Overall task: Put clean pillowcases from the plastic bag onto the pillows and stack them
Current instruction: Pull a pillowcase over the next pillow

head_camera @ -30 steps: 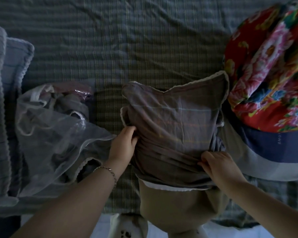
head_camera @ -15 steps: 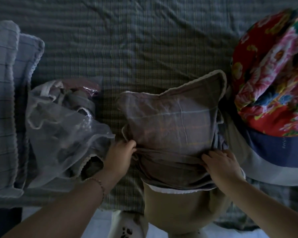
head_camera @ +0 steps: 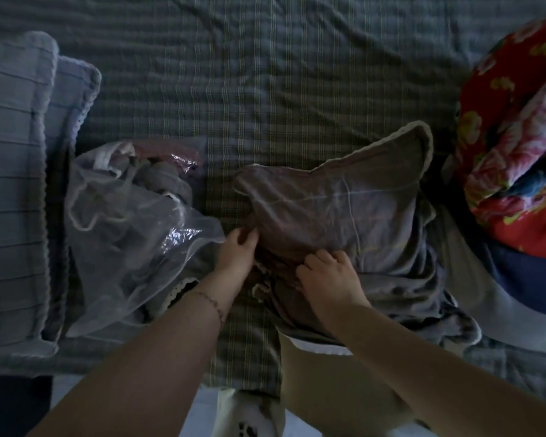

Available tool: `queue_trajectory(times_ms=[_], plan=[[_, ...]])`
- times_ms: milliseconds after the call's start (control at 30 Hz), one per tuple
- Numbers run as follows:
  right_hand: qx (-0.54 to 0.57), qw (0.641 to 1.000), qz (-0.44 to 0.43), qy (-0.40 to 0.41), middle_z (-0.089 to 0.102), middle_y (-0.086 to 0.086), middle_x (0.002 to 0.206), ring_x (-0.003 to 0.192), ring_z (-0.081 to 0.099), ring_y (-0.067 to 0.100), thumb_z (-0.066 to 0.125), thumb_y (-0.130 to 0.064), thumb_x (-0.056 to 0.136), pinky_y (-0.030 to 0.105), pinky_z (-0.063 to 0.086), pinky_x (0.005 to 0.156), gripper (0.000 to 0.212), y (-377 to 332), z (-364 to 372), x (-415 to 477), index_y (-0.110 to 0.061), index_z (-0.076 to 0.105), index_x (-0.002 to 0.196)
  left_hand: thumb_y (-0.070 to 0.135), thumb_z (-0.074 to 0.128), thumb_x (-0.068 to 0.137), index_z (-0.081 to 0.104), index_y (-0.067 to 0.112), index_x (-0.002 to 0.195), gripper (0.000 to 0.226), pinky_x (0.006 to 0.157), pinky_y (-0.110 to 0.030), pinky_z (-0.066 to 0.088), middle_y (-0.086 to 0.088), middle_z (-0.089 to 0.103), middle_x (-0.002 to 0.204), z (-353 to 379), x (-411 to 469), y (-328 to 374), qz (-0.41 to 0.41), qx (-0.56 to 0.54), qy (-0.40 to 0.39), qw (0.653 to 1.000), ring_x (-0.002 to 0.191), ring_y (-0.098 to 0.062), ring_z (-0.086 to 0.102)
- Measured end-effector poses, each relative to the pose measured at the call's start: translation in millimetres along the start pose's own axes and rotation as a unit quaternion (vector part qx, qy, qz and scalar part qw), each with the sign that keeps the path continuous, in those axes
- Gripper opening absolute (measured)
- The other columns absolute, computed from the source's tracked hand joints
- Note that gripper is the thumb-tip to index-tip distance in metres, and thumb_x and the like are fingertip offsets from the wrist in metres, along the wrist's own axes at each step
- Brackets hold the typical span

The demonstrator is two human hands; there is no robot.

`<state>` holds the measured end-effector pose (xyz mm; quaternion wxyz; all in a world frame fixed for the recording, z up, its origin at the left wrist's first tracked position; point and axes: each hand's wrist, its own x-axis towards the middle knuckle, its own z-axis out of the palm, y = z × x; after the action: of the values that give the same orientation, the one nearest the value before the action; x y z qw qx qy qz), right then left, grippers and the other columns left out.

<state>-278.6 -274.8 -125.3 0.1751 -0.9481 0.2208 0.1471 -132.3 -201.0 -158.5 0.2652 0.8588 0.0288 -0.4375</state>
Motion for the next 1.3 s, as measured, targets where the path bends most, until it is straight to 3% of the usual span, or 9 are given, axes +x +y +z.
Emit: queue_trajectory(times_ms=[233,400,500,600,800,900,1000,1100,1300], plan=[[-0.004,1.000,0.010,0.006,0.059,-0.001,0.059,0.059,0.060,0.022,0.084,-0.018,0.050,0.033,0.048,0.066,0.022,-4,4,1,-0.020,0.063,0.058,0.026,0.057,0.092,0.063,0.003,0.098,0.025,0.082,-0.038,0.054,-0.013,0.069,0.090,-6,7,-14,-0.095,-0.229,-0.101,0.963,0.083,-0.025,0.066],[0.021,0.997,-0.011,-0.078,0.053,0.003,0.118,0.116,0.045,0.026,0.051,-0.040,0.090,0.038,0.032,0.099,0.038,-15,-7,6,-0.019,0.051,0.121,0.011,0.055,0.092,0.056,0.012,0.070,0.021,0.059,-0.025,0.050,-0.005,0.057,0.066,-3,5,-14,-0.070,-0.217,-0.021,0.973,0.061,-0.017,0.058],[0.024,0.997,-0.023,-0.077,0.062,0.006,0.094,0.095,0.058,0.027,0.068,-0.030,0.078,0.037,0.045,0.081,0.021,-25,-4,9,-0.017,0.067,0.094,0.012,0.056,0.082,0.067,0.003,0.067,0.020,0.059,-0.023,0.049,-0.014,0.065,0.068,-3,9,-38,0.085,-0.005,0.047,0.995,0.069,-0.027,0.066],[0.016,0.994,-0.070,-0.079,0.055,-0.004,0.053,0.050,0.057,0.016,0.085,-0.027,0.042,0.021,0.043,0.050,0.025,-27,3,6,-0.024,0.061,0.048,0.013,0.047,0.094,0.065,0.000,0.108,0.026,0.081,-0.029,0.046,-0.018,0.065,0.111,13,-21,-67,-0.061,0.187,-0.133,0.971,0.104,-0.032,0.059],[0.044,0.989,-0.139,-0.038,0.051,-0.007,0.047,0.042,0.051,0.013,0.040,-0.027,0.061,0.018,0.034,0.039,0.026,-11,9,-32,-0.022,0.055,0.041,0.014,0.048,0.094,0.056,-0.002,0.120,0.032,0.090,-0.030,0.041,-0.020,0.056,0.127,0,-19,-22,-0.075,0.118,-0.105,0.985,0.117,-0.031,0.052],[0.041,0.986,-0.153,0.052,0.056,-0.006,0.055,0.057,0.056,0.016,0.043,-0.025,0.066,0.025,0.036,0.061,0.025,-7,6,-41,-0.023,0.062,0.049,0.010,0.051,0.085,0.060,0.002,0.078,0.014,0.061,-0.028,0.040,-0.023,0.063,0.100,-12,-17,4,-0.051,0.056,-0.042,0.996,0.082,-0.032,0.058],[0.058,0.981,-0.153,0.099,0.066,0.000,0.076,0.082,0.048,0.020,0.050,-0.020,0.074,0.032,0.036,0.079,0.022,-33,11,-55,-0.018,0.071,0.068,0.035,0.062,0.073,0.062,0.003,0.099,0.041,0.084,-0.036,0.050,-0.020,0.063,0.112,-7,-14,21,-0.105,-0.122,-0.033,0.986,0.095,-0.032,0.060],[0.002,0.996,-0.093,0.008,0.064,0.001,0.075,0.079,0.048,0.022,0.070,-0.031,0.061,0.032,0.034,0.079,0.019,-39,25,-56,-0.017,0.073,0.074,0.056,0.072,0.064,0.054,0.005,0.127,0.083,0.101,-0.039,0.043,-0.011,0.057,0.128,-2,-9,25,-0.113,-0.138,-0.037,0.983,0.114,-0.032,0.055],[0.027,0.985,-0.151,-0.078,0.051,-0.010,0.046,0.049,0.052,0.009,0.057,-0.028,0.065,0.020,0.040,0.058,0.017,-19,27,-63,-0.023,0.065,0.050,0.044,0.056,0.089,0.051,0.004,0.128,0.056,0.092,-0.032,0.041,-0.014,0.054,0.130,8,-6,25,-0.063,-0.005,0.060,0.996,0.118,-0.033,0.051]])
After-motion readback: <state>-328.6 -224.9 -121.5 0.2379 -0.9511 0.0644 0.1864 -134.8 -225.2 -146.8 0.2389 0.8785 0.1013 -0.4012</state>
